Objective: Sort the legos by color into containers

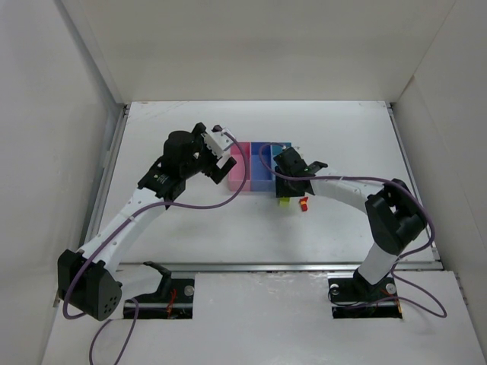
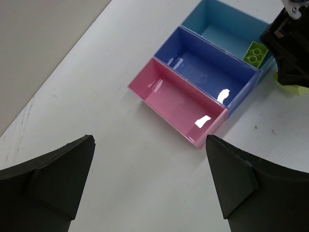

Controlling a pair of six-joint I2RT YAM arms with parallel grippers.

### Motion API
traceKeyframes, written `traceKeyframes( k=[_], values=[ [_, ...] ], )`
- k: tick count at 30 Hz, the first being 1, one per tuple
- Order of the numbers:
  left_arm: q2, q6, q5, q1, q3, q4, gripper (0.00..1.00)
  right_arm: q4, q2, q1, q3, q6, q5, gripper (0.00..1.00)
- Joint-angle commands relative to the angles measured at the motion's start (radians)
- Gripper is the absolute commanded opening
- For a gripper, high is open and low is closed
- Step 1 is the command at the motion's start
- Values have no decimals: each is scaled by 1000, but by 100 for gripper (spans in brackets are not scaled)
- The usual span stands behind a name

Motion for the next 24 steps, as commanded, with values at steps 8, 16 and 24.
traceKeyframes(
  k=[8,16,24],
  values=[
    [-38,5,13,-7,-15,26,100,22,-22,10,-15,2,-9,67],
    [-38,5,22,-7,-15,26,100,8,3,10,-16,-20,-66,74],
    [-38,5,22,-16,-24,26,100,30,9,10,-24,-30,-98,78]
  ],
)
